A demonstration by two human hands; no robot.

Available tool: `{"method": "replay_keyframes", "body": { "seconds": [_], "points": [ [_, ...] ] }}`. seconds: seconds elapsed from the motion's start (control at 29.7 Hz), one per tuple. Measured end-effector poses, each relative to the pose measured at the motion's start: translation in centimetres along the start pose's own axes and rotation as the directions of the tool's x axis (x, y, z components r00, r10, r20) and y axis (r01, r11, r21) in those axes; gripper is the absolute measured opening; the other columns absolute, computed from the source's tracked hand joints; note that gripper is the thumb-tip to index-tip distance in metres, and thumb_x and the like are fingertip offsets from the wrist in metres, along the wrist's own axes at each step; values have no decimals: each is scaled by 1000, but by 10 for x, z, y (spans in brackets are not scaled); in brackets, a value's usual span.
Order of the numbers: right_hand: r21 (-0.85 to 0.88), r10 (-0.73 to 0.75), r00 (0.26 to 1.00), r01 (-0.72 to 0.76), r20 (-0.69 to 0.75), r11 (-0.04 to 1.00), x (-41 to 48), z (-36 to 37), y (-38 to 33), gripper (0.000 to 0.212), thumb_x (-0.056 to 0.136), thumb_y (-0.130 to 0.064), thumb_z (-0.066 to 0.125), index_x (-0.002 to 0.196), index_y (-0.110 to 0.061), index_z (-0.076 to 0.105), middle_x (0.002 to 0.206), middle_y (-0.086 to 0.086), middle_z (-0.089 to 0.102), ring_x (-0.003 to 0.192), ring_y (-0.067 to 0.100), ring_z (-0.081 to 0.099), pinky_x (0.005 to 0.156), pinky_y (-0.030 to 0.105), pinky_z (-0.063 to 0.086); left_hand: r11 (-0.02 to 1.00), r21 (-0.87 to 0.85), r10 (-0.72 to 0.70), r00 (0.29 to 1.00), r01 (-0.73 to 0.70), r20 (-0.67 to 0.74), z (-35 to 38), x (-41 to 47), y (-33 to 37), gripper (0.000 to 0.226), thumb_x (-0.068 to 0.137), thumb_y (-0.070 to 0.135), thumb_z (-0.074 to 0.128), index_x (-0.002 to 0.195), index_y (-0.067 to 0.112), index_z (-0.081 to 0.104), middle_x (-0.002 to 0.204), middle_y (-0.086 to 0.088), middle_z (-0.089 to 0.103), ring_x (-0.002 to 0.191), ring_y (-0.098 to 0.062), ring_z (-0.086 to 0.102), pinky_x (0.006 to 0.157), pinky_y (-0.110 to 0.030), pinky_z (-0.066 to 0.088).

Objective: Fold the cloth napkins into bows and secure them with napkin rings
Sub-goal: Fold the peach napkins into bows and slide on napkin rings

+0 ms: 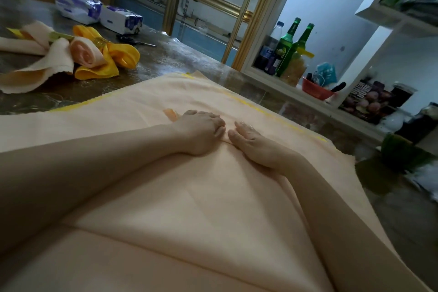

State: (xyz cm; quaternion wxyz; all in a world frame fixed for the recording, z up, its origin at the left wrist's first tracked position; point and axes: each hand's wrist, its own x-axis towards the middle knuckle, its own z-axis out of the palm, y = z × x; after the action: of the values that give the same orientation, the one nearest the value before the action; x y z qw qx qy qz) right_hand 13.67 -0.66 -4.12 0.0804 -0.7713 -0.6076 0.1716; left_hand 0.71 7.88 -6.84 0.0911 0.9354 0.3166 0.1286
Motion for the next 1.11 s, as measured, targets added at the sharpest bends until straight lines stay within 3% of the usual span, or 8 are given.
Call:
{"method": "replay_keyframes", "body": {
  "seconds": [0.1,0.24,0.4,0.61,0.78,0.88,0.98,1.11],
  "points": [
    [120,-12,996,22,-90,993,-7,-9,1,34,96,-35,49,127,-22,53,139,2,48,124,16,45,106,32,34,998,-26,50,993,-53,-107,-4,-5,1,35,99,31,34,124,20,56,130,-1,54,122,-19,45,103,-35,32],
    [128,15,995,-2,-100,992,-16,-22,6,12,88,-21,63,98,-26,67,106,0,64,99,16,59,96,35,47,992,36,126,984,-122,-130,-6,-11,4,34,94,23,40,121,22,60,128,3,56,121,-16,45,105,-35,29],
    [91,36,997,-30,-66,995,-19,-27,6,16,86,-14,65,88,-30,64,98,-3,64,91,12,59,90,31,51,991,-4,134,973,-137,-187,-7,-14,5,30,91,21,44,116,22,60,120,2,58,115,-16,48,101,-32,29],
    [-35,-29,976,22,-215,999,-19,-19,-8,16,77,-6,63,79,-22,58,80,-5,54,71,9,49,57,18,38,989,5,143,955,-147,-260,-9,-16,5,31,86,18,48,115,20,57,118,1,57,116,-19,47,99,-31,27],
    [-119,-76,980,55,-182,991,-18,-11,-14,27,76,-2,58,69,-24,44,74,-7,46,66,11,42,53,20,30,960,32,263,866,-276,-425,-10,-22,8,22,72,24,45,71,15,65,72,1,57,75,-26,57,67,-26,31],
    [-191,14,999,-20,-33,981,-22,-17,-21,24,78,-5,54,75,-27,47,80,-7,47,72,12,46,56,24,34,981,-48,164,943,-186,-290,-10,-24,11,14,85,20,49,86,18,62,77,7,52,80,-19,53,64,-26,28],
    [-252,114,987,-82,116,964,-28,-26,-30,20,80,-10,54,95,-25,54,88,-6,52,76,11,49,60,25,40,990,-29,124,960,-135,-250,-13,-23,12,15,90,23,48,95,19,61,80,8,53,75,-13,41,63,-26,26],
    [-136,36,999,-36,-4,990,-26,-19,-33,9,87,-16,55,95,-17,59,87,-2,61,75,13,56,66,25,46,991,-105,64,978,-86,-196,-13,-21,11,17,92,24,46,99,19,61,72,12,41,77,-13,39,65,-26,28]
  ]
}}
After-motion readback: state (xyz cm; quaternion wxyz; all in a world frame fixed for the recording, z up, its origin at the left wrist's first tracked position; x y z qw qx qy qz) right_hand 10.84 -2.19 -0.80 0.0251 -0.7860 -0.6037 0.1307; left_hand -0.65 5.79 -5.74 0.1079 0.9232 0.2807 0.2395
